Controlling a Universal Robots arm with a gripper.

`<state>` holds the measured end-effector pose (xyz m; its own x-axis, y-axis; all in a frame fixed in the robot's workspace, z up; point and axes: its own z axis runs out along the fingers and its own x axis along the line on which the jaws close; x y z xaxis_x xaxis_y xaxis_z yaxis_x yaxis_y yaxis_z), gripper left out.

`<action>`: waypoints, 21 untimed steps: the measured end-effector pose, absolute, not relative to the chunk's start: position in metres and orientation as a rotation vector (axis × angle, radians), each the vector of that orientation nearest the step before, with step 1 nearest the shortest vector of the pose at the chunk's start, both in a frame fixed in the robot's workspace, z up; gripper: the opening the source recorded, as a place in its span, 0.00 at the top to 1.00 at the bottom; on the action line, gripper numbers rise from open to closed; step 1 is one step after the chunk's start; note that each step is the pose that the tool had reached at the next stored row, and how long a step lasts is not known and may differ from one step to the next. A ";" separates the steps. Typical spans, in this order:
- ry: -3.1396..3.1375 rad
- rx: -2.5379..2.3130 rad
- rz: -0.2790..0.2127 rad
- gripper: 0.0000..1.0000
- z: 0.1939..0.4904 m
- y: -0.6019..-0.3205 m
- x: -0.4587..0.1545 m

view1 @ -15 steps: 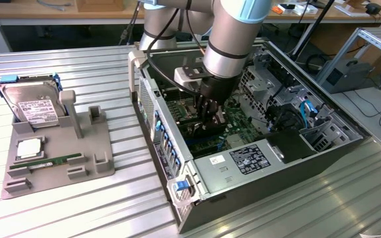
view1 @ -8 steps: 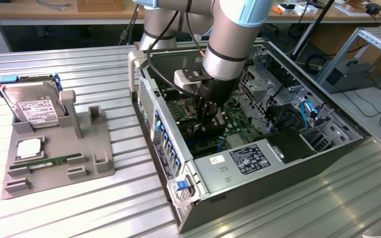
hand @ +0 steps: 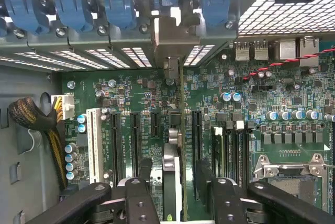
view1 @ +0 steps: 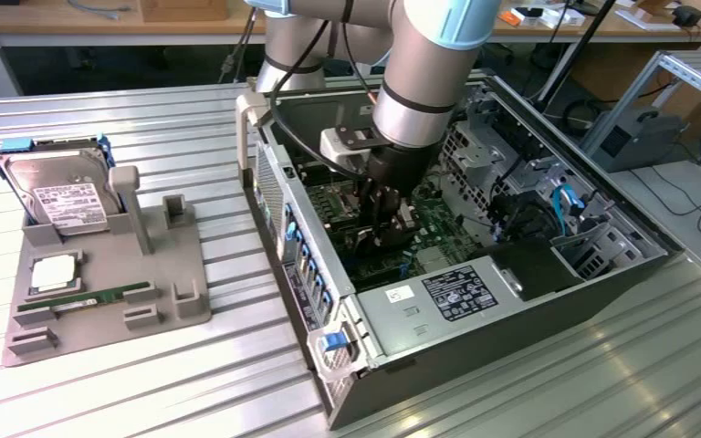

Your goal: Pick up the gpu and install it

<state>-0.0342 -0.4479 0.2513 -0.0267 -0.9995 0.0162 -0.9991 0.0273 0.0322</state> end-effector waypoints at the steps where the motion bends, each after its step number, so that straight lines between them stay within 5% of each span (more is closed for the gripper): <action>1: -2.227 2.167 -0.018 0.54 0.251 -0.448 -0.034; 15: -2.225 2.169 -0.018 0.54 0.291 -0.447 -0.034; 20: -2.218 2.173 -0.021 0.89 0.292 -0.446 -0.026; 21: -2.213 2.174 -0.026 0.89 0.291 -0.446 -0.018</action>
